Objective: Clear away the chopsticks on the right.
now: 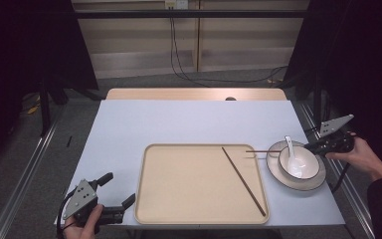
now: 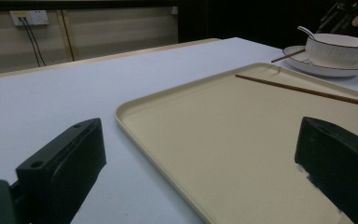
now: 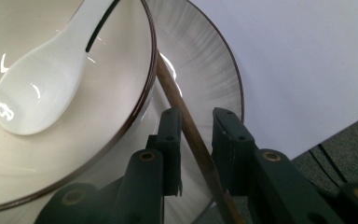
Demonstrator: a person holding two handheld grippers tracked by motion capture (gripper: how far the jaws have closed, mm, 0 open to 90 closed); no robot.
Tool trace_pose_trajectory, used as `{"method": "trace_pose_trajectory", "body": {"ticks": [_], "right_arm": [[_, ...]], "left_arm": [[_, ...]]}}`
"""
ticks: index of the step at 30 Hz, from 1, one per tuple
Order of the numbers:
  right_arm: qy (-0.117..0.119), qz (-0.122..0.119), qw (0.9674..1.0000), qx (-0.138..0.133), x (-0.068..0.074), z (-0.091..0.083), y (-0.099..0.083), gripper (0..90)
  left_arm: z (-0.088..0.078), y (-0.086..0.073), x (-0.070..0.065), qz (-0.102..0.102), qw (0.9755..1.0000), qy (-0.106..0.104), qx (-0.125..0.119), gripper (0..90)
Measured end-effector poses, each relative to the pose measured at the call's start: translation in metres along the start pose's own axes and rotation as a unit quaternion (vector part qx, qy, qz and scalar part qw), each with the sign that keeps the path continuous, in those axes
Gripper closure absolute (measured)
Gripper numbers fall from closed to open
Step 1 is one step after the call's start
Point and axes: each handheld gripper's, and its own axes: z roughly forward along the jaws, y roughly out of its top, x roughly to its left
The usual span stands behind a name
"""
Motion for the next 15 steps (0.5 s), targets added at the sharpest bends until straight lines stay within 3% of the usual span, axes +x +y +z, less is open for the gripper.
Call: {"method": "trace_pose_trajectory", "body": {"ticks": [6,15], "right_arm": [[0.010,-0.019,0.9997,0.011,-0.0009,0.0046,0.0062,83.7],[0.019,-0.016,0.9996,0.010,-0.0010,0.0040,0.0044,84.4]], "left_arm": [[-0.0006,-0.0001,-0.0001,0.000,1.0000,-0.001,0.001,1.8],[-0.0005,-0.0001,-0.0004,-0.001,1.0000,0.001,0.001,1.8]]}}
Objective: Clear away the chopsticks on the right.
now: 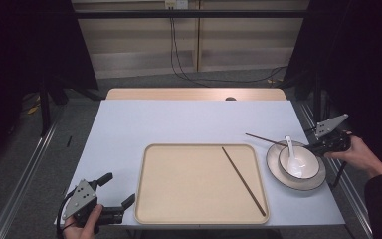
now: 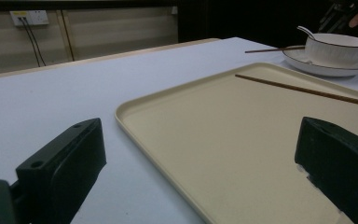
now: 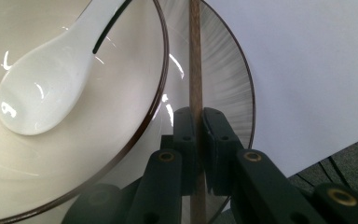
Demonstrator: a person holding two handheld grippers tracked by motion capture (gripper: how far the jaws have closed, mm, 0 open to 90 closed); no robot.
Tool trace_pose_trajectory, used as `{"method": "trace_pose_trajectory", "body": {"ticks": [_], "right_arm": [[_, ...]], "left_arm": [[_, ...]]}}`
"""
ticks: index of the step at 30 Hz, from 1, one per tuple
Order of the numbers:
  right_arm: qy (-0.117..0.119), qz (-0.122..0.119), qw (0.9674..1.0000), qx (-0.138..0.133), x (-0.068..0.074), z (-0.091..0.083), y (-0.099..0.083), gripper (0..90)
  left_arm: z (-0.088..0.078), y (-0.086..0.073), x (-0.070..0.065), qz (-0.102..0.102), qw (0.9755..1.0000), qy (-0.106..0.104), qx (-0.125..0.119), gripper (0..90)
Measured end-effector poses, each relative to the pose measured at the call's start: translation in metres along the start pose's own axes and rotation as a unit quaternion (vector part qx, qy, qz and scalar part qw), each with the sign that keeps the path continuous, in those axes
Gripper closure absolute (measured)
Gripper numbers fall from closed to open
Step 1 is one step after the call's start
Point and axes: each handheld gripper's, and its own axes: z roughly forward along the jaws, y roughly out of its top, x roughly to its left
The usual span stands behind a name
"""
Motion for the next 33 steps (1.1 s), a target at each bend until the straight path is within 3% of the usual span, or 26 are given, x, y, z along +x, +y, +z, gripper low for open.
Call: {"method": "trace_pose_trajectory", "body": {"ticks": [3,10,13,18,20,28,31,33], "right_arm": [[-0.003,0.025,0.9997,0.006,0.001,-0.002,-0.002,84.6],[0.002,0.033,0.9995,-0.005,0.000,-0.006,-0.004,84.7],[-0.012,0.044,0.9989,-0.016,-0.001,-0.012,-0.004,84.7],[-0.025,0.060,0.9978,-0.010,-0.002,-0.016,-0.005,84.7],[-0.038,0.077,0.9962,-0.017,-0.002,-0.019,-0.007,84.7],[-0.045,0.128,0.9895,-0.050,-0.002,-0.033,-0.001,84.7],[-0.049,0.134,0.9882,-0.055,-0.001,-0.035,0.001,84.7],[-0.055,0.149,0.9848,-0.070,0.002,-0.038,0.006,84.7]], "left_arm": [[0.000,0.000,0.000,0.001,1.0000,0.000,0.000,1.8],[0.000,0.000,0.000,0.001,1.0000,0.000,0.000,1.8],[0.000,0.000,0.000,0.000,1.0000,0.000,-0.001,1.8],[0.000,0.000,0.000,0.003,1.0000,-0.002,-0.001,1.9],[0.000,0.000,0.000,0.000,1.0000,0.000,-0.003,1.8],[0.000,0.000,0.000,0.000,1.0000,0.000,-0.003,1.8],[0.000,0.000,0.000,0.000,1.0000,0.000,-0.004,1.8],[0.000,0.000,0.000,0.001,1.0000,0.000,-0.003,1.9]]}}
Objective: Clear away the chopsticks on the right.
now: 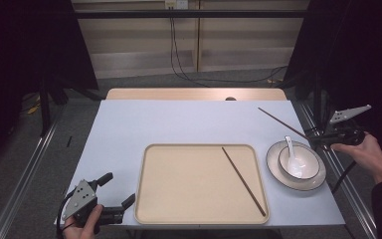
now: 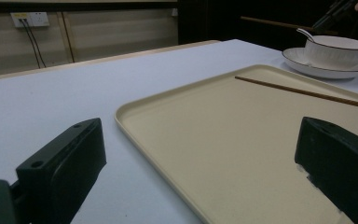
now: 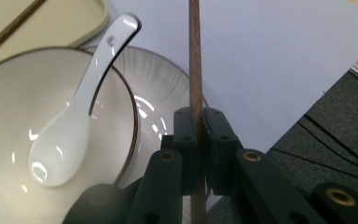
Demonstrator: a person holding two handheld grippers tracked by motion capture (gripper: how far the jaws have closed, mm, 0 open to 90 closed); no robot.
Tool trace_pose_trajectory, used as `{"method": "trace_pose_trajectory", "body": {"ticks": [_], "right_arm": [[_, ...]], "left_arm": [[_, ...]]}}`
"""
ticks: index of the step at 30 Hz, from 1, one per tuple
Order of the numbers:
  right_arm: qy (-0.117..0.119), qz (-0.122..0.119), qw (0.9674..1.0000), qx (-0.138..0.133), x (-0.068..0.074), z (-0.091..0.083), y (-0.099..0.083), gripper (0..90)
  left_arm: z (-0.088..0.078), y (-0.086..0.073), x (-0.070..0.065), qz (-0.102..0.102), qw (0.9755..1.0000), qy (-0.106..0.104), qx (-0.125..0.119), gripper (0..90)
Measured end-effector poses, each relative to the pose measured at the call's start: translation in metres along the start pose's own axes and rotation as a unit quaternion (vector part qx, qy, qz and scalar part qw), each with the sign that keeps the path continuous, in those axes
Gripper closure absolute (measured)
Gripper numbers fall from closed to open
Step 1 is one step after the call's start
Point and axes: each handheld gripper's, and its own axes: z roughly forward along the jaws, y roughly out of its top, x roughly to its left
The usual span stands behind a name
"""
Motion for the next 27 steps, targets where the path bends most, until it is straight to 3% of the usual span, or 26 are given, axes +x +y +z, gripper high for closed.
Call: {"method": "trace_pose_trajectory", "body": {"ticks": [6,9,10,15,26,27], "right_arm": [[0.002,0.018,0.9997,-0.014,0.014,-0.001,0.007,84.7],[-0.007,0.029,0.9994,-0.016,0.021,-0.001,0.010,84.7],[0.001,0.029,0.9994,-0.017,0.023,-0.001,0.010,84.7],[-0.010,0.049,0.9985,-0.022,0.036,-0.005,0.009,84.7],[-0.018,0.073,0.9964,-0.039,0.077,-0.014,0.005,84.7],[-0.018,0.075,0.9961,-0.042,0.085,-0.016,0.004,84.7]], "left_arm": [[0.000,0.000,0.000,-0.002,1.0000,0.000,-0.002,1.9],[0.000,0.000,0.000,-0.001,1.0000,0.000,-0.001,1.9],[-0.001,0.000,0.000,-0.001,1.0000,0.000,-0.002,1.9],[-0.001,0.000,0.000,-0.001,1.0000,-0.001,-0.002,1.9],[-0.001,0.000,0.000,-0.003,1.0000,-0.001,-0.005,1.9],[-0.001,0.000,0.000,-0.002,1.0000,-0.001,-0.003,1.9]]}}
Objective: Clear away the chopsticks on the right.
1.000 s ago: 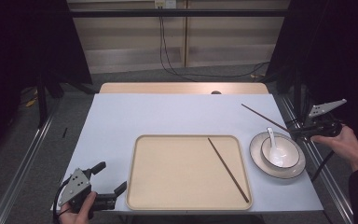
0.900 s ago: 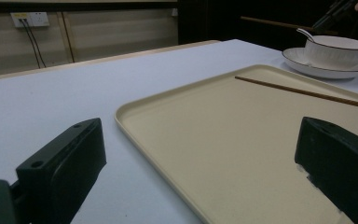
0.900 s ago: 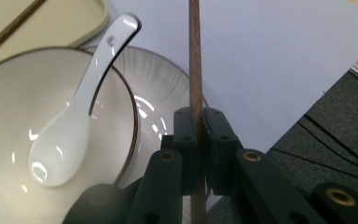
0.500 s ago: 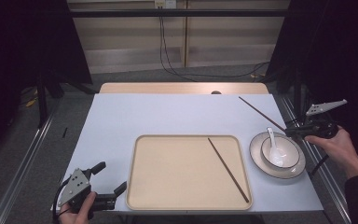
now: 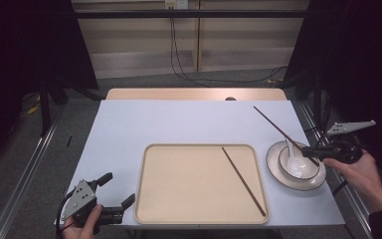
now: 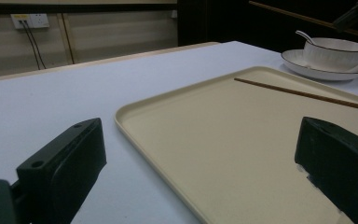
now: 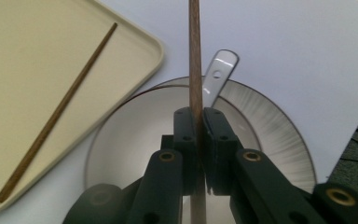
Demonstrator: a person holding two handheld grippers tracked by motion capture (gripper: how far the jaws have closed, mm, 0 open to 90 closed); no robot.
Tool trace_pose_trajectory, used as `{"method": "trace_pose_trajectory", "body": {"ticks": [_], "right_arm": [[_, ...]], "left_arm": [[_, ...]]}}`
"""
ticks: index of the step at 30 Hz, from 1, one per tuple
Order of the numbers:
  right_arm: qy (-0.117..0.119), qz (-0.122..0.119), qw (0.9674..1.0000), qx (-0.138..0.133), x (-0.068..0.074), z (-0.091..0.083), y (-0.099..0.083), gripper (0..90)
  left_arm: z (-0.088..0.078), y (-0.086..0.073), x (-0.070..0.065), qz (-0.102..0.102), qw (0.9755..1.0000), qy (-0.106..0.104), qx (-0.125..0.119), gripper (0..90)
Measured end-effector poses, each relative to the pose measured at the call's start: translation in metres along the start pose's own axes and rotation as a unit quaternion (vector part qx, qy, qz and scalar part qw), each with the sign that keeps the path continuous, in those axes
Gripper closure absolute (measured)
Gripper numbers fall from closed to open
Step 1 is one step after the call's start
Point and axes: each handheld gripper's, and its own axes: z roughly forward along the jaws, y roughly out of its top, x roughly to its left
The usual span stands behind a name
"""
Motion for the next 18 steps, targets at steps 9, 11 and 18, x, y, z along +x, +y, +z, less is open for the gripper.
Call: {"method": "trace_pose_trajectory", "body": {"ticks": [9,11,18], "right_arm": [[0.017,0.029,0.9994,-0.013,0.038,0.000,-0.015,84.7],[0.023,0.030,0.9992,-0.015,0.046,0.001,-0.017,84.6],[0.030,0.052,0.9980,-0.017,0.067,0.008,-0.022,84.7]], "left_arm": [[0.000,0.000,0.000,0.000,1.0000,0.000,-0.001,1.9],[0.000,0.000,0.000,-0.001,1.0000,0.000,-0.001,1.9],[0.000,0.000,0.000,0.001,1.0000,-0.001,-0.001,1.9]]}}
